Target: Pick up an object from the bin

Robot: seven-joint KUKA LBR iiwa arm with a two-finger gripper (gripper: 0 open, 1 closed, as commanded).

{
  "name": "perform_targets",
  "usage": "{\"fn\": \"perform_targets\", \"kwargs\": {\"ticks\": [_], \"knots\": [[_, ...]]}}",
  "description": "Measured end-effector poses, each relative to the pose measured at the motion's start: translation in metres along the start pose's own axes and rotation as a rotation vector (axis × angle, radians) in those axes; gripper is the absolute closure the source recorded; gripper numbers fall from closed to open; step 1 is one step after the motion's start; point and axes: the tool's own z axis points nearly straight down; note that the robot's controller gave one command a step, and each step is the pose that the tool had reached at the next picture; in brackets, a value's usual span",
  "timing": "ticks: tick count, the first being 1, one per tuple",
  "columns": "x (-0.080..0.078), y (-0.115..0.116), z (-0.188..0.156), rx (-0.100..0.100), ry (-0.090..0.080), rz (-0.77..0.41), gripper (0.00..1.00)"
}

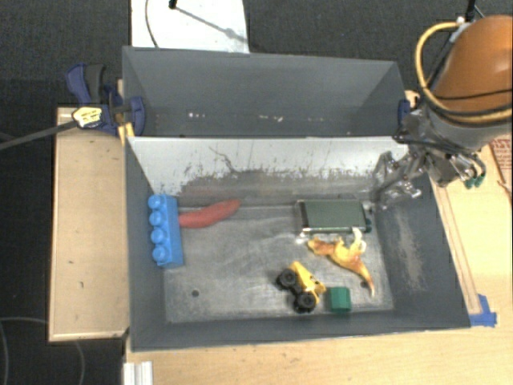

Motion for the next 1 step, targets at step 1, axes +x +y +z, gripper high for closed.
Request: {"fn": "perform_targets", "kwargs": {"ticks": [1], "knots": [[0.0001,0.0000,0.0001,0.000,0.000,0.002,0.00]]}}
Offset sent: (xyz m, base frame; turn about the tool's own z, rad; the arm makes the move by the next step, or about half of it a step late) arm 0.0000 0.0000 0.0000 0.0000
